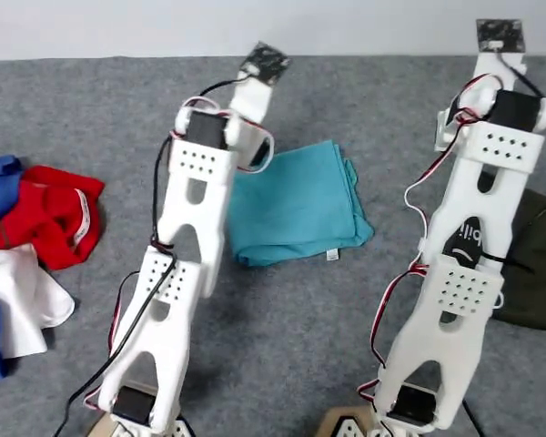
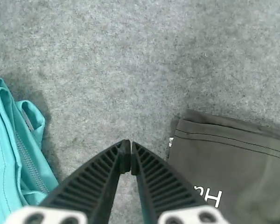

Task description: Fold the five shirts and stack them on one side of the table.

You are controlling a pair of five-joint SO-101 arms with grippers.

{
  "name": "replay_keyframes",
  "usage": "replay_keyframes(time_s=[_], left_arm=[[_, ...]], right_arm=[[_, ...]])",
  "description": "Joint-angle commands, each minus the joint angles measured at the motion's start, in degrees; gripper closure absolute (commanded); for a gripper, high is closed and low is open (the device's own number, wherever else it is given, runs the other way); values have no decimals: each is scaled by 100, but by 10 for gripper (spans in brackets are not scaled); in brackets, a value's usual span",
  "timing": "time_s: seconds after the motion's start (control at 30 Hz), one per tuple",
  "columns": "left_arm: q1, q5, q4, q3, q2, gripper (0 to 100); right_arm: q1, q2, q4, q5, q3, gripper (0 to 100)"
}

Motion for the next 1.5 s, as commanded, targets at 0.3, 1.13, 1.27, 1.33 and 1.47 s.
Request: replay_keyframes(time_s=[0.3,1.13,1.27,1.33,1.47], left_arm=[[308,26,149,4532,-2760,928],[229,-308,141,6053,-3587,992],[176,-79,141,5675,-4035,992],[97,9,141,5613,-4273,992],[-369,18,149,5798,-4712,992]], right_arm=[[48,-418,233,571,422,989],[-637,-382,215,554,738,989],[-1103,-356,215,536,738,988],[-1349,-215,215,536,738,988],[-1868,163,224,536,738,988]])
